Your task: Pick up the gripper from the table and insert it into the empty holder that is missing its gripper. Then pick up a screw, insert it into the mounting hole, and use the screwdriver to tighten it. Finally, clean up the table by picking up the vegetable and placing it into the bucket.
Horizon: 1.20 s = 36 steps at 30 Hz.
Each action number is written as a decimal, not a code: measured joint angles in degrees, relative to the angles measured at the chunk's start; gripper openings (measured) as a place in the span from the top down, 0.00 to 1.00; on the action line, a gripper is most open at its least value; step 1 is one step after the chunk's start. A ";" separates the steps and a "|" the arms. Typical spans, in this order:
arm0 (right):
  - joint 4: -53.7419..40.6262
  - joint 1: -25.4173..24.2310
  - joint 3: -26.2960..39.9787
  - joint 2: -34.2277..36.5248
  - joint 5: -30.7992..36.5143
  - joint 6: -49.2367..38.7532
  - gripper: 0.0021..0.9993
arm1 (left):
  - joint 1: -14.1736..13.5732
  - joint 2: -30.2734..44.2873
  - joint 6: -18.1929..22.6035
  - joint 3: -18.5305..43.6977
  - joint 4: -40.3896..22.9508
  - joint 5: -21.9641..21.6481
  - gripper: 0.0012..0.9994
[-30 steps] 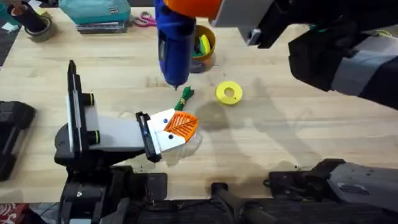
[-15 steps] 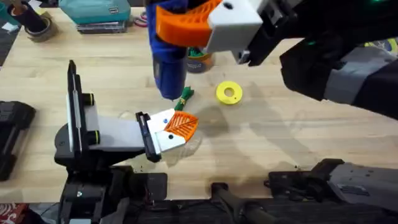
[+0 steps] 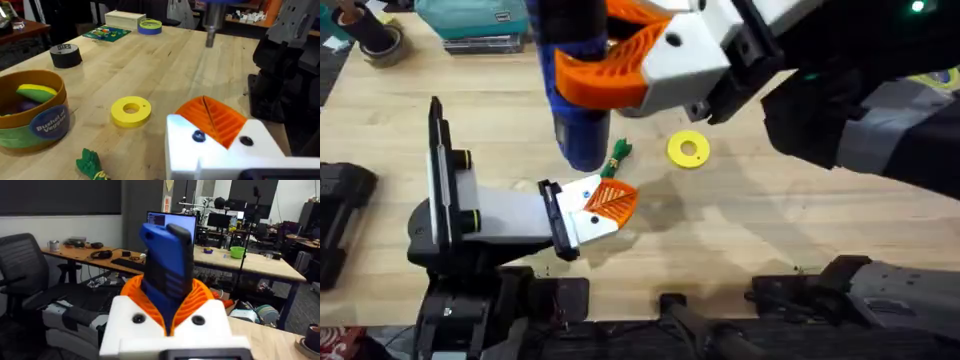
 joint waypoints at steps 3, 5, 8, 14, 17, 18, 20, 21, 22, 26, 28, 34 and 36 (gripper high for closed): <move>-0.01 0.09 -0.01 0.00 -0.28 -0.43 0.98 | 0.00 0.01 0.00 0.00 0.00 -0.02 1.00; 0.01 0.40 -0.01 0.00 -0.40 -0.67 0.98 | 0.00 0.00 0.00 0.00 0.00 -0.02 1.00; 0.01 0.92 -0.01 0.01 -0.65 -0.71 0.98 | 0.00 0.00 0.00 0.00 0.00 -0.02 1.00; -0.10 1.18 -0.01 -0.01 -1.01 -0.73 0.98 | 0.00 0.02 0.00 0.00 0.00 -0.02 1.00; -0.14 1.18 -0.01 -0.01 -1.02 -0.73 0.98 | 0.00 0.00 0.00 0.00 0.00 0.00 1.00; -0.19 1.18 0.01 0.01 -1.04 -0.73 0.98 | 0.00 0.02 0.00 0.00 0.00 -0.02 1.00; -0.27 1.18 -0.01 0.01 -1.04 -0.73 0.98 | 0.00 0.00 0.00 0.00 0.00 -0.02 1.00; -0.27 1.18 -0.01 0.01 -1.04 -0.73 0.98 | 0.00 0.02 0.00 0.00 0.00 -0.02 1.00; -0.27 1.17 0.00 0.01 -1.04 -0.73 0.98 | 0.00 0.00 0.00 0.00 0.00 -0.01 1.00; -0.22 1.18 0.00 0.13 -1.04 -0.75 0.98 | 0.00 0.00 0.00 0.00 0.00 -0.02 1.00; -0.23 1.18 -0.01 0.49 -1.06 -0.86 0.98 | 0.00 0.02 0.00 0.00 0.00 -0.02 1.00; -0.38 1.71 -0.01 2.73 -1.06 -0.89 0.98 | 0.00 0.00 0.00 0.00 0.00 0.00 1.00; -0.42 1.94 -0.01 3.29 -1.06 -1.02 0.98 | 0.00 0.00 0.00 0.00 0.00 -0.02 1.00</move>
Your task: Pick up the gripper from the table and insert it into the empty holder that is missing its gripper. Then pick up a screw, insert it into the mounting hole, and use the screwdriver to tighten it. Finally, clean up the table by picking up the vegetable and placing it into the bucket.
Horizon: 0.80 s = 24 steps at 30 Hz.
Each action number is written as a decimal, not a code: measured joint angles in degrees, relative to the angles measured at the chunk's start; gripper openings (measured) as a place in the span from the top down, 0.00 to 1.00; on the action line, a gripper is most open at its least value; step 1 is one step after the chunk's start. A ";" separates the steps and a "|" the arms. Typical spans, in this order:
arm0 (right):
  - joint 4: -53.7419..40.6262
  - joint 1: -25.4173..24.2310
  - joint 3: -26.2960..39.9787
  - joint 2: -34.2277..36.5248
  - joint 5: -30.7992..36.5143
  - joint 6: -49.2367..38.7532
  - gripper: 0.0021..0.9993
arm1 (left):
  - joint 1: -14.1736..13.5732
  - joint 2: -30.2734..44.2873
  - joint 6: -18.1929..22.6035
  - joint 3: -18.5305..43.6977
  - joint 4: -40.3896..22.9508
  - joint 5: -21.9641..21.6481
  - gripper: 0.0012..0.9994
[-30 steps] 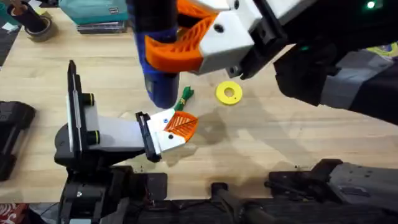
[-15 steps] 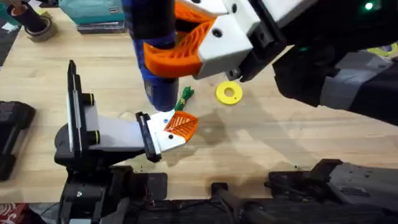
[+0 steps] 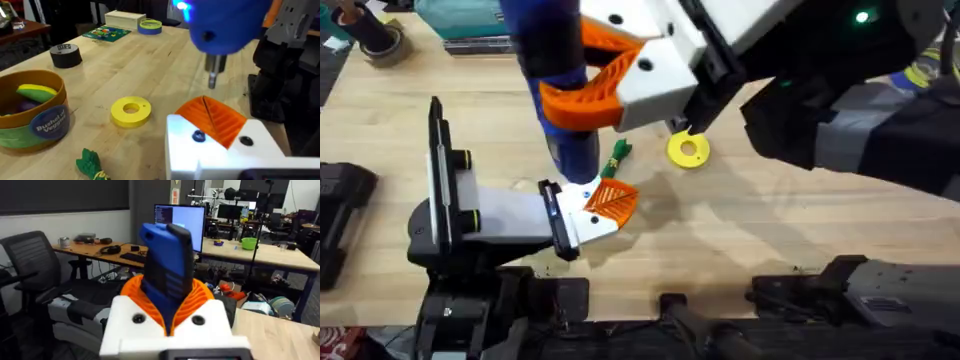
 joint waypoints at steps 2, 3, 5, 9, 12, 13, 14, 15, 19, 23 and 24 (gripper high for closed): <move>0.01 0.09 -0.31 0.26 0.00 -0.49 0.98 | 0.00 0.01 0.00 0.00 0.00 0.01 1.00; -0.01 0.09 -0.64 0.24 0.00 -0.82 0.98 | 0.00 0.02 0.00 0.00 0.00 0.02 1.00; 0.03 0.09 -1.31 0.24 0.00 -1.43 0.98 | 0.00 0.00 0.00 0.00 0.00 0.00 1.00; 0.04 0.09 -2.21 0.26 0.01 -2.22 0.98 | 0.00 0.01 0.00 0.00 -0.01 0.00 1.00; 0.02 0.09 -2.64 0.26 0.02 -2.81 0.98 | 0.00 0.02 0.00 0.00 0.00 0.01 1.00; 0.04 0.09 -2.75 0.24 0.02 -2.92 0.98 | 0.00 0.00 0.00 0.00 0.00 0.00 1.00; 0.02 0.09 -2.84 0.24 0.02 -3.08 0.98 | 0.00 0.02 0.00 0.00 0.00 0.02 1.00; 0.02 0.09 -2.93 0.27 0.02 -3.12 0.98 | 0.00 0.00 0.00 0.00 0.00 0.02 1.00; 0.02 0.09 -2.99 0.27 0.02 -3.22 0.98 | 0.00 0.00 0.00 0.00 0.00 0.02 1.00; 0.26 0.09 -2.99 1.11 0.02 -3.38 0.98 | 0.00 0.00 0.00 0.00 0.00 0.02 1.00; 0.19 0.16 -2.99 1.48 0.02 -3.47 0.98 | 0.00 0.00 0.00 0.00 0.00 0.02 1.00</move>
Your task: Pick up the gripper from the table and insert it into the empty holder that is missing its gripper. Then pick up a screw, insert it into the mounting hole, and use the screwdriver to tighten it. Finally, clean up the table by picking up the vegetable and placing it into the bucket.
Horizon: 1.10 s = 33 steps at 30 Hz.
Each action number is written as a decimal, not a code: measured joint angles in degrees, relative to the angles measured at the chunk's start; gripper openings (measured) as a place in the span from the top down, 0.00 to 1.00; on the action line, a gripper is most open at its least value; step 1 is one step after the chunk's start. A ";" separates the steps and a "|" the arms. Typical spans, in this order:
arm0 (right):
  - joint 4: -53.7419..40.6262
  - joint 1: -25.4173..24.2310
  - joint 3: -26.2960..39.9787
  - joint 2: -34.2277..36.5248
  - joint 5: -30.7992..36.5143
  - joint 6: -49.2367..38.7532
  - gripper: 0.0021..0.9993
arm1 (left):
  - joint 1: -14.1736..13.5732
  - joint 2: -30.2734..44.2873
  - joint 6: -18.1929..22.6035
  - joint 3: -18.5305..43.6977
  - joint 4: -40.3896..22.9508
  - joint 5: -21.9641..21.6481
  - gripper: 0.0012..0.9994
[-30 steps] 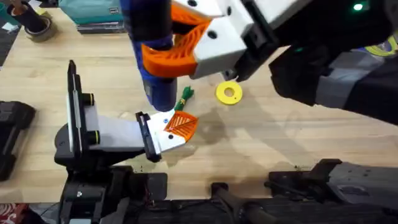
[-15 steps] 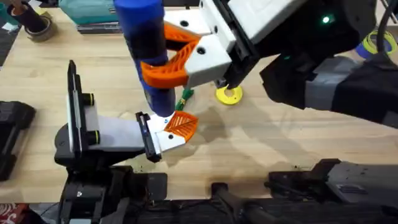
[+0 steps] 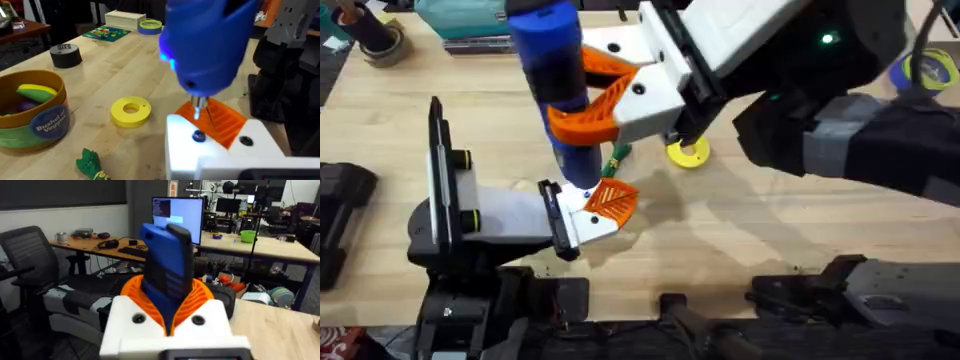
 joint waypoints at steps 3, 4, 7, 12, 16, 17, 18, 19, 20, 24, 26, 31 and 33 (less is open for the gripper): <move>-0.09 0.31 -0.02 0.64 0.00 -0.07 0.98 | 0.00 0.00 0.00 0.00 0.00 -0.02 1.00; -0.18 0.46 -0.02 0.66 0.00 -0.07 0.98 | 0.00 0.00 0.00 0.00 0.00 -0.01 1.00; -0.11 0.81 -0.02 0.64 0.00 -0.07 0.98 | 0.00 0.02 0.00 0.00 0.00 -0.02 1.00; -0.13 0.94 -0.02 0.64 0.00 -0.09 0.98 | 0.00 0.00 0.00 0.00 0.00 -0.01 1.00; -0.11 0.94 -0.30 0.64 0.01 -0.48 0.98 | 0.00 0.02 0.00 0.00 0.00 -0.02 1.00; -0.11 0.94 -0.48 0.64 0.02 -0.70 0.98 | 0.00 0.00 0.00 0.00 0.00 -0.02 1.00; -0.11 0.94 -0.68 0.64 0.02 -0.85 0.98 | 0.00 0.00 0.00 0.00 0.00 -0.02 1.00; -0.11 0.94 -0.85 0.64 0.02 -0.93 0.98 | 0.00 0.01 0.00 0.00 0.00 0.00 1.00; -0.11 0.94 -0.98 0.64 0.02 -1.00 0.98 | 0.00 0.00 0.00 0.00 0.00 0.00 1.00; -0.11 0.94 -1.14 0.64 0.02 -1.32 0.98 | 0.00 0.00 0.00 0.00 0.00 -0.02 1.00; -0.11 0.94 -1.14 0.64 0.02 -1.33 0.98 | 0.00 0.00 0.00 0.00 0.00 -0.02 1.00; -0.11 0.94 -1.18 0.64 0.02 -1.36 0.98 | 0.00 0.00 0.00 0.00 0.00 -0.02 1.00; -0.11 0.94 -1.18 0.64 0.02 -1.38 0.98 | 0.00 0.01 0.00 0.00 0.00 -0.02 1.00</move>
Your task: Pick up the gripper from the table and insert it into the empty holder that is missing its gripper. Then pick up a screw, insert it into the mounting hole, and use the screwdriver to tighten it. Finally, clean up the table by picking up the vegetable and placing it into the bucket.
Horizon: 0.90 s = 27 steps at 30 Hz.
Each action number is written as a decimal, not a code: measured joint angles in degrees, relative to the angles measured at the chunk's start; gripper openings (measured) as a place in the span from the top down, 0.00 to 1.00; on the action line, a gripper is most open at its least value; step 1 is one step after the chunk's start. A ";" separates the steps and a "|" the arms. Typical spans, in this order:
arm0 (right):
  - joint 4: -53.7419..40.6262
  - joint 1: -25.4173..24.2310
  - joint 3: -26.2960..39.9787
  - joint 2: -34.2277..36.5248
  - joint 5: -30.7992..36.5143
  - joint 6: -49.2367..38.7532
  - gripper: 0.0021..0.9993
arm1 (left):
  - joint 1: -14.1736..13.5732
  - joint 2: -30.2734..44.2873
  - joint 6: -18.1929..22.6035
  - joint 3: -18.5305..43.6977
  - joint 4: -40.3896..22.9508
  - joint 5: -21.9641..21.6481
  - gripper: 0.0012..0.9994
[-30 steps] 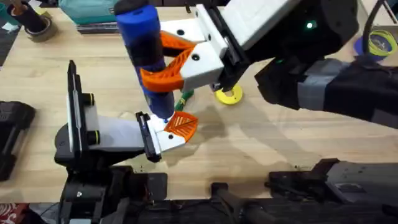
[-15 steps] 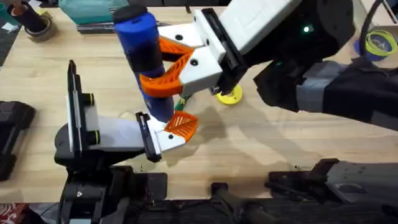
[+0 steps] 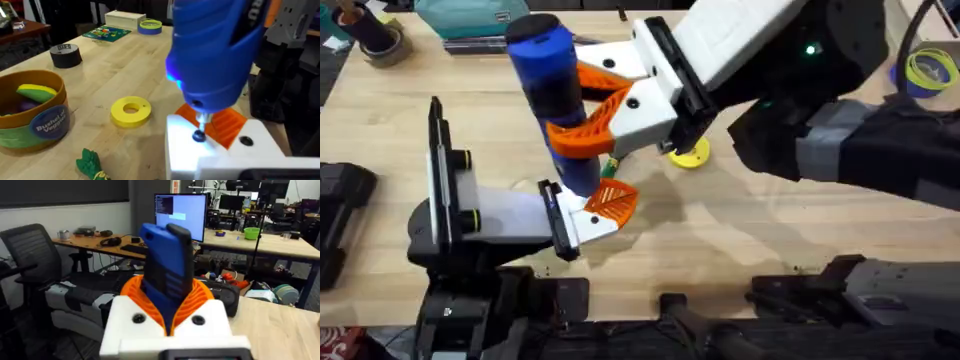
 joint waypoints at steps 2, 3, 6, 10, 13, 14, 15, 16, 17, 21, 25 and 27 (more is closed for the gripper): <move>-0.02 0.00 0.00 0.00 0.00 -0.03 0.98 | 0.00 0.01 0.00 0.00 0.00 0.02 1.00; 0.00 0.00 0.00 0.00 0.02 -0.17 0.98 | 0.00 -0.01 0.00 0.00 0.00 0.00 1.00; -0.02 0.00 0.00 0.02 0.11 -0.20 0.98 | 0.00 -0.01 0.00 0.00 0.00 0.02 1.00; 0.00 0.02 0.00 0.08 0.24 -0.22 0.98 | 0.00 0.00 0.00 0.00 0.00 0.02 1.00; -0.02 0.02 0.00 0.26 0.26 -0.29 0.98 | 0.00 0.01 0.00 0.00 -0.01 0.02 1.00; -0.01 0.02 0.00 0.31 0.26 -0.36 0.98 | 0.00 -0.01 0.00 0.00 0.00 0.01 1.00; 0.04 0.02 0.00 0.37 0.26 -0.39 0.98 | 0.00 0.01 0.00 0.00 0.00 0.02 1.00; -0.03 0.07 -0.01 0.37 0.26 -0.39 0.98 | 0.00 -0.01 0.00 0.00 0.00 0.02 1.00; -0.04 0.12 -0.02 0.37 0.26 -0.39 0.98 | 0.00 -0.01 0.00 0.00 0.00 0.02 1.00; 0.00 0.41 -0.02 0.37 0.26 -0.45 0.98 | 0.00 0.00 0.00 0.00 0.00 0.02 1.00; 0.00 0.48 -0.02 0.37 0.26 -0.63 0.98 | 0.00 -0.01 0.00 0.00 0.00 0.02 1.00; 0.00 0.48 -0.02 0.37 0.26 -0.65 0.98 | 0.00 -0.01 0.00 0.00 -0.01 0.02 1.00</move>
